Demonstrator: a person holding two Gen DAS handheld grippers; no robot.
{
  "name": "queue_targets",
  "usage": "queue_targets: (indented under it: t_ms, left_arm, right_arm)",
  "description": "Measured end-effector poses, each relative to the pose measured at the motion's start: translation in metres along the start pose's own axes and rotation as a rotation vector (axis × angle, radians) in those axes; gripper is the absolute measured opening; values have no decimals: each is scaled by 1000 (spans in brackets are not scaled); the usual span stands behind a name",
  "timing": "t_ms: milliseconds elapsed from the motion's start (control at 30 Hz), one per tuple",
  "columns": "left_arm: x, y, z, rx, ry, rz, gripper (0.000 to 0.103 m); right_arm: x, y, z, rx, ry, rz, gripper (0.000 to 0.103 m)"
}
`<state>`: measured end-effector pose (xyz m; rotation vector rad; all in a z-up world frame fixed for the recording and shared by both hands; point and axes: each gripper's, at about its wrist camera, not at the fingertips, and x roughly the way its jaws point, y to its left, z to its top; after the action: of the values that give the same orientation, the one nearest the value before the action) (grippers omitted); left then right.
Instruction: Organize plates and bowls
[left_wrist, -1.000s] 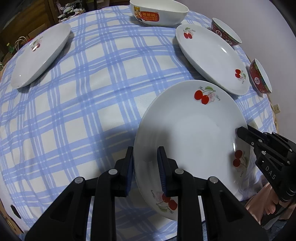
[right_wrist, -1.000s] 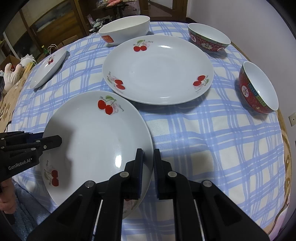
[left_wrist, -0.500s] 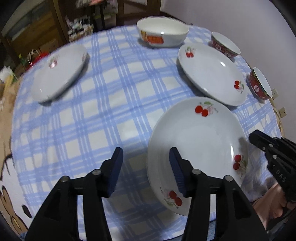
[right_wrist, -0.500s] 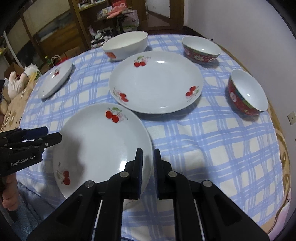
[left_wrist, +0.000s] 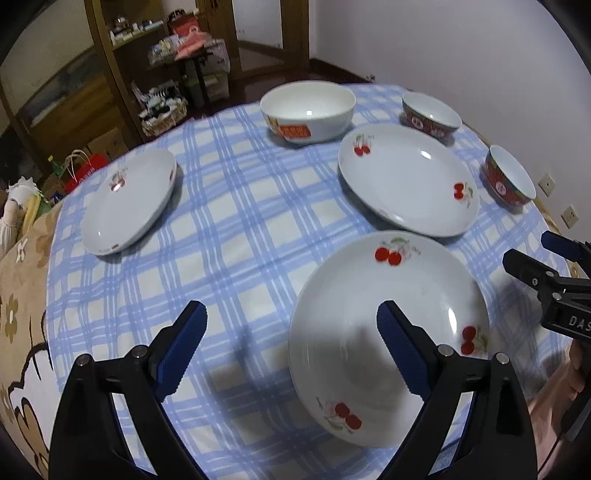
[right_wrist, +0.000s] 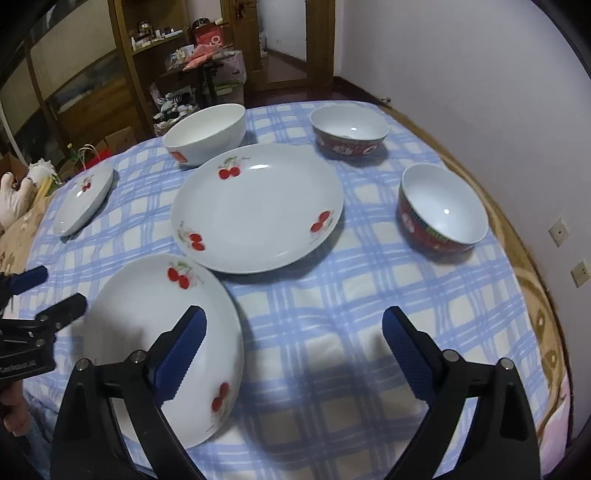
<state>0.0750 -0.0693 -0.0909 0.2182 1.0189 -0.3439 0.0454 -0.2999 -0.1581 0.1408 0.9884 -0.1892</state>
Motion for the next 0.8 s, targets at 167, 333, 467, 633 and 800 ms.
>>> queue_targets:
  t_ms: [167,333,467,633,800]
  left_arm:
    - [-9,2,7,-12,-24,-17,92]
    - [-20,-1,21,4,-54,-37,92]
    - [-27,-4,40,8,-89,-36,92]
    - [-26,-7,70,11,-107,-28,92]
    - [-17,-12,102,18,-124,-48,92]
  right_arm:
    - [-2,-2,4,3,-29,-5,101]
    - [-8,-2,14,-4,-75,-5,101]
    - [-13,-5,32,12,-94,20,101]
    - [-16,-11,55,29,-113,41,101]
    - [-13,-19,81,64,-122,86,101]
